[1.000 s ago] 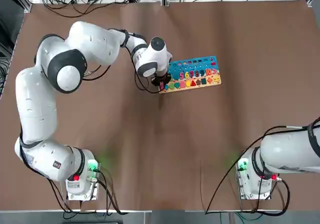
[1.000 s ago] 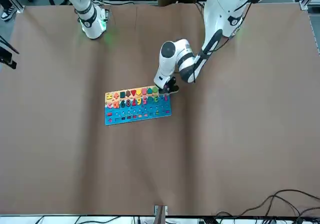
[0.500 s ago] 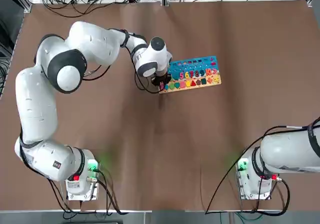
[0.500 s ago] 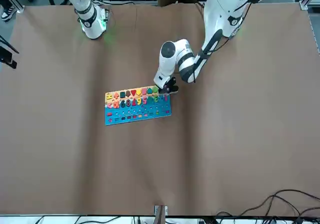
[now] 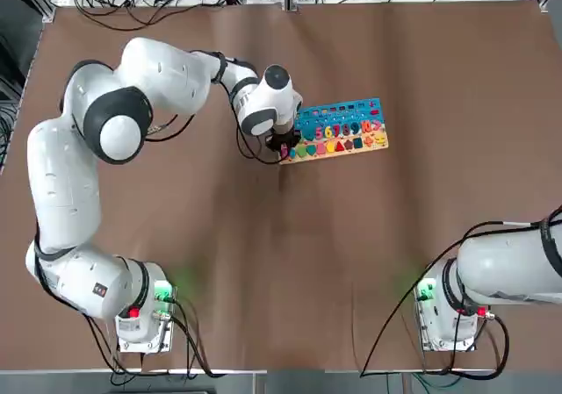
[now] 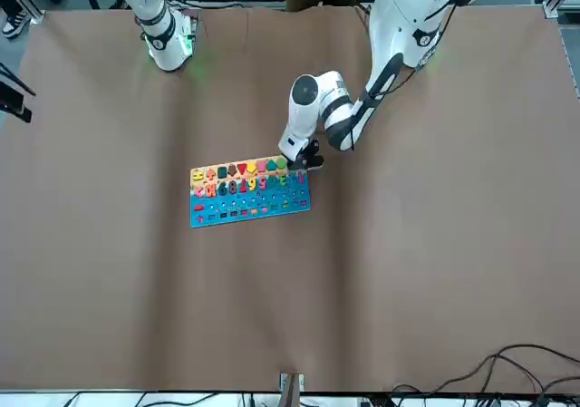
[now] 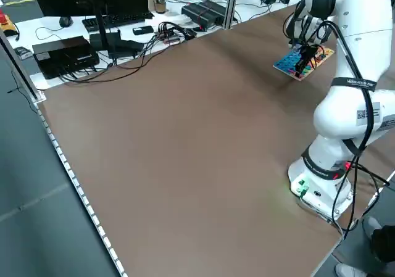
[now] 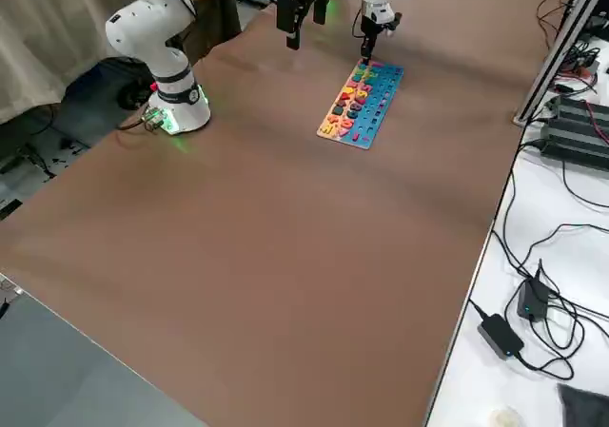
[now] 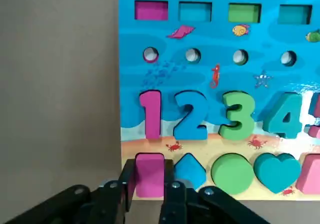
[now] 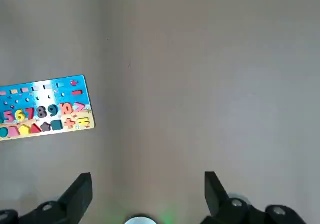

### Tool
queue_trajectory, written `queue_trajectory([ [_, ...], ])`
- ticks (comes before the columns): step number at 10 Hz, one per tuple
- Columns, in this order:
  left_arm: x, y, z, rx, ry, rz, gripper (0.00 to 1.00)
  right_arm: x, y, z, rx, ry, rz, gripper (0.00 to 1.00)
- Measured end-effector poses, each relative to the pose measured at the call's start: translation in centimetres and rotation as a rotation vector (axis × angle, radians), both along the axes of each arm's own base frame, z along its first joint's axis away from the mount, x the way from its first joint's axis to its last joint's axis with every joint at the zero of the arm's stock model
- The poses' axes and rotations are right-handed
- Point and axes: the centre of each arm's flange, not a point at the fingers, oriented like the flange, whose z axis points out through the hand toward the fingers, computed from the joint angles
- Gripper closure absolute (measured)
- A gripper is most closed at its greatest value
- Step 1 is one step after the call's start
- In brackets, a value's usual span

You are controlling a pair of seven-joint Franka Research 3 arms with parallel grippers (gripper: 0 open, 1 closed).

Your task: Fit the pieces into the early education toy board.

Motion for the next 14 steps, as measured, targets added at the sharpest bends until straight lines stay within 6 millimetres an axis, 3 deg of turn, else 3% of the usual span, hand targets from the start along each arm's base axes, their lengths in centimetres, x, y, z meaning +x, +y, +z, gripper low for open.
queue_trajectory([
  [14,0.0,0.03,-0.01,0.003,0.001,0.0,0.74,-0.48,0.05,-0.31,0.007,0.041,-0.001,0.01],
])
